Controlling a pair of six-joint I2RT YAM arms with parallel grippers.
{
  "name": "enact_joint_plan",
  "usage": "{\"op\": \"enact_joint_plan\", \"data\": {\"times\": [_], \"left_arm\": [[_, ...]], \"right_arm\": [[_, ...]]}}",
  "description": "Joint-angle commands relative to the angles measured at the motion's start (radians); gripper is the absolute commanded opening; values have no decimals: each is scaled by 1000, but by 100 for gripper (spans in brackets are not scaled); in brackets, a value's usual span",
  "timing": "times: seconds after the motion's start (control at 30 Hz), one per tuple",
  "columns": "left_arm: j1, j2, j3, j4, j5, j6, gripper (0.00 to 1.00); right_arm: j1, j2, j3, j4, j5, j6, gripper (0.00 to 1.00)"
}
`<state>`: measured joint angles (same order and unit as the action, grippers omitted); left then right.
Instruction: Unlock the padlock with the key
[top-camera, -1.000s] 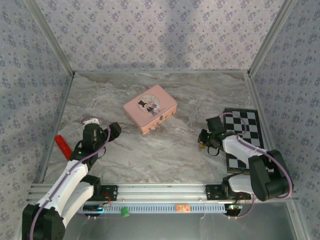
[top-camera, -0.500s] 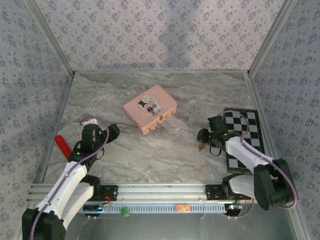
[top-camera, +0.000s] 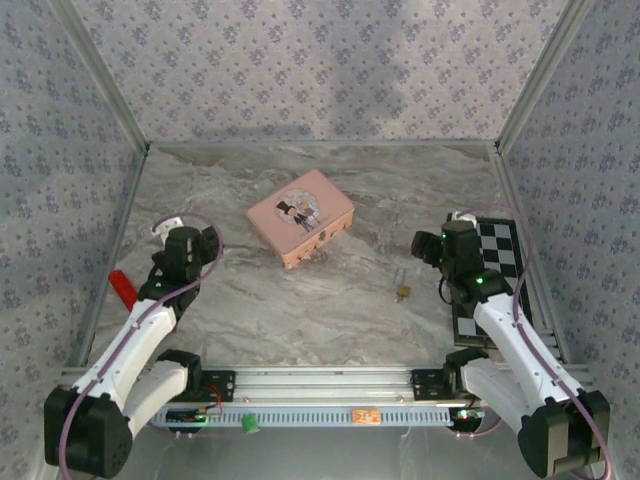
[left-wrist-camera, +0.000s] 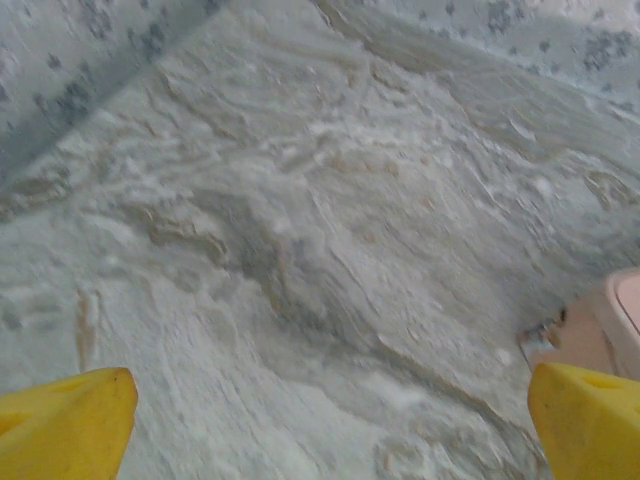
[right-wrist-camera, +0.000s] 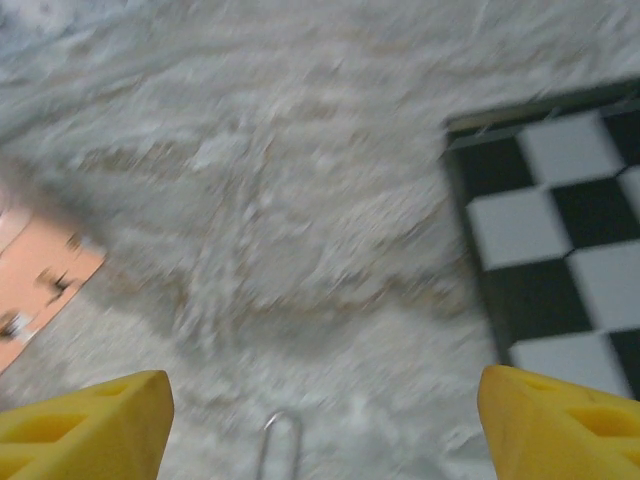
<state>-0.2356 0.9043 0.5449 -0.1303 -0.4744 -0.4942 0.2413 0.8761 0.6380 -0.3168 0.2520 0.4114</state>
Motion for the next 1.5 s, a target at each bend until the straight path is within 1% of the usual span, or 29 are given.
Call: {"op": "enact_joint_plan", "data": {"times": [0.0, 0.07, 0.1, 0.17, 0.2, 0.23, 0.3, 0.37, 0.47, 0.53, 0.57, 0.63, 0.67, 0.73, 0.77, 0.8, 0.83, 0.87, 0.93, 0.97, 1.0, 1.03, 1.1, 1.13, 1.3, 1.37, 1.4, 1.43, 1.47], "left_arm": [[5, 53, -1, 172, -155, 121, 100], [5, 109, 11, 229, -170, 197, 100], [7, 142, 20, 247, -189, 229, 100], [7, 191, 37, 269, -274, 228, 100], [9, 215, 29, 311, -295, 249, 100], [9, 238, 17, 364, -302, 274, 100], [14, 281, 10, 420, -302, 316, 100], [26, 324, -3, 479, -282, 351, 100], [40, 399, -75, 678, -226, 418, 100], [42, 461, -111, 785, -178, 477, 100], [44, 482, -118, 808, -153, 483, 100], [45, 509, -127, 855, -93, 518, 100], [54, 508, -136, 865, -23, 541, 100], [80, 549, -193, 1000, 149, 580, 100], [88, 567, -206, 1064, 167, 586, 100], [98, 548, -206, 1036, 183, 569, 100], [125, 536, -214, 1010, 249, 555, 100], [145, 550, -235, 1061, 294, 548, 100], [175, 619, -253, 1157, 346, 531, 100], [176, 648, -235, 1177, 350, 538, 100], [181, 628, -204, 1102, 364, 533, 100], [197, 614, -175, 1001, 388, 521, 100], [208, 634, -167, 1023, 376, 503, 100], [212, 624, -148, 966, 358, 490, 100], [232, 629, -136, 952, 354, 464, 100], [231, 631, -139, 959, 353, 464, 100], [232, 630, -138, 955, 352, 464, 100], [231, 630, -138, 958, 353, 464, 100], [232, 630, -138, 956, 353, 464, 100]], "right_arm": [[-19, -27, -57, 161, 164, -147, 83], [-41, -32, -84, 210, 188, -174, 85], [-56, -31, -86, 209, 221, -172, 85], [-77, -31, -96, 212, 304, -158, 85], [-93, -30, -108, 233, 327, -163, 86], [-111, -29, -123, 259, 330, -172, 86], [-158, -10, -137, 305, 299, -188, 86], [-196, 31, -138, 336, 278, -194, 86], [-208, 112, -169, 445, 356, -213, 89], [-205, 153, -216, 579, 373, -260, 89], [-202, 170, -234, 638, 370, -276, 89], [-201, 212, -263, 752, 340, -330, 90], [-199, 235, -274, 800, 323, -354, 90], [-200, 296, -286, 891, 270, -399, 90], [-200, 332, -290, 932, 241, -417, 90], [-202, 370, -294, 980, 207, -441, 90], [-203, 403, -289, 994, 187, -457, 91], [-204, 427, -283, 975, 156, -455, 91], [-197, 466, -287, 1045, 135, -528, 91], [-198, 459, -281, 1020, 118, -516, 92], [-202, 449, -284, 994, 97, -491, 92], [-207, 443, -297, 1021, 83, -495, 92], [-216, 416, -328, 1048, 49, -498, 92], [-216, 402, -350, 1078, 37, -507, 92], [-220, 365, -408, 1145, -16, -545, 92], [-221, 358, -408, 1142, -18, -514, 93], [-226, 348, -426, 1161, -88, -476, 93], [-225, 348, -449, 1229, -154, -476, 94], [-205, 350, -446, 1225, -161, -504, 99]]}}
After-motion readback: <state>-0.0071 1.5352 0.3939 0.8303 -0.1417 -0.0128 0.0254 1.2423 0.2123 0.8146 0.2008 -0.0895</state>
